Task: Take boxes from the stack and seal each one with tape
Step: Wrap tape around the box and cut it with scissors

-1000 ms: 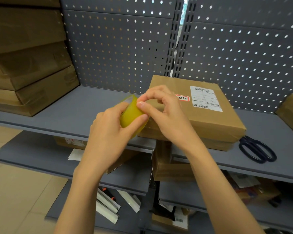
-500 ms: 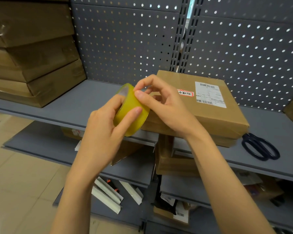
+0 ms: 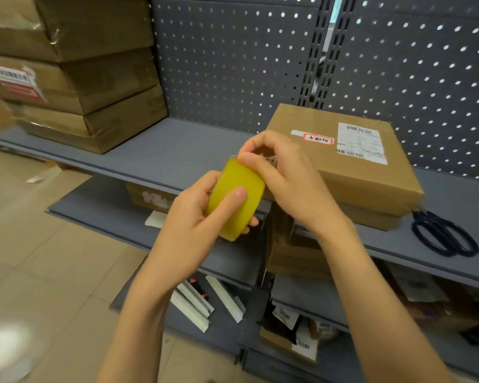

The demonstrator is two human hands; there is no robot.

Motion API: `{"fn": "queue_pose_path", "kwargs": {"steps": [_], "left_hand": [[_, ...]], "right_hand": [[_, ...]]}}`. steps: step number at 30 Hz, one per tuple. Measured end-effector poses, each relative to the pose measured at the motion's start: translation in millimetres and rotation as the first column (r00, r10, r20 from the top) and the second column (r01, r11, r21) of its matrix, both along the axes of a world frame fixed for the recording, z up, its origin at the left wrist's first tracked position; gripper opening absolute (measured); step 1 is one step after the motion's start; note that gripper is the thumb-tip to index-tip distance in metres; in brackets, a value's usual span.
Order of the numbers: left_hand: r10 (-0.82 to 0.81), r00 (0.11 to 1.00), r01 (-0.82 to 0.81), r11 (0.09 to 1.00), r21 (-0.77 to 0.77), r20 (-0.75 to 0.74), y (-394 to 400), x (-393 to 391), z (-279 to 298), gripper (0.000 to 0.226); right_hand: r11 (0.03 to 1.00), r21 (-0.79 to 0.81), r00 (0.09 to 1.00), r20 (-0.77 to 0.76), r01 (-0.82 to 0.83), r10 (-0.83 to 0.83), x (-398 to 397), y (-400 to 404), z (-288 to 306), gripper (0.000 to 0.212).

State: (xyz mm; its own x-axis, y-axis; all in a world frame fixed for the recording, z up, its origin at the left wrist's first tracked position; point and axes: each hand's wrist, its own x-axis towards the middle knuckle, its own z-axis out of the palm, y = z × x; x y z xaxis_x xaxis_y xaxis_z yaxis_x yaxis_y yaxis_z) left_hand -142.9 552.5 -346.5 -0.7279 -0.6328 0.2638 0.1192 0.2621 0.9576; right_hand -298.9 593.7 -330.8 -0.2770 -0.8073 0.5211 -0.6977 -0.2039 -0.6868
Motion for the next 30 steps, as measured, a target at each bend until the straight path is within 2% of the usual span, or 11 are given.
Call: {"fn": "queue_pose_path", "kwargs": {"steps": [3, 5, 7, 9, 11, 15, 25, 30], "left_hand": [[0.090, 0.994, -0.091, 0.996, 0.010, 0.057, 1, -13, 1, 0.016], [0.110, 0.990, -0.111, 0.994, 0.002, 0.093, 1, -18, 2, 0.015], [0.087, 0.991, -0.087, 0.996, 0.002, 0.099, 0, -21, 2, 0.014], [0.036, 0.996, -0.039, 0.999, 0.038, 0.080, 0, -21, 1, 0.014], [-0.024, 0.999, 0.021, 0.995, 0.096, 0.038, 1, -21, 1, 0.015], [-0.102, 0.995, 0.102, 0.984, 0.143, -0.006, 0, -25, 0, 0.013], [-0.233, 0.972, 0.237, 0.954, 0.182, -0.044, -7, -29, -5, 0.017], [-0.419, 0.908, 0.414, 0.886, 0.209, -0.021, -10, -25, -8, 0.036]], "right_hand": [[0.959, -0.213, 0.932, -0.267, 0.189, -0.243, 6, 7, -1, 0.009], [0.929, -0.284, 0.878, -0.348, 0.236, -0.329, 5, 9, -4, 0.012], [0.950, -0.218, 0.939, -0.217, 0.222, -0.268, -1, 12, -6, 0.007], [0.989, -0.096, 0.992, 0.068, 0.109, -0.103, -5, 16, -6, 0.005], [0.997, -0.080, 0.951, 0.309, 0.005, 0.020, -5, 21, -8, 0.010], [0.993, -0.114, 0.839, 0.540, -0.002, 0.064, -2, 29, -11, 0.025], [0.985, -0.061, 0.840, 0.532, 0.159, -0.103, 2, 32, -10, 0.016], [0.963, -0.051, 0.818, 0.540, 0.264, -0.195, -2, 30, -10, 0.011]]}}
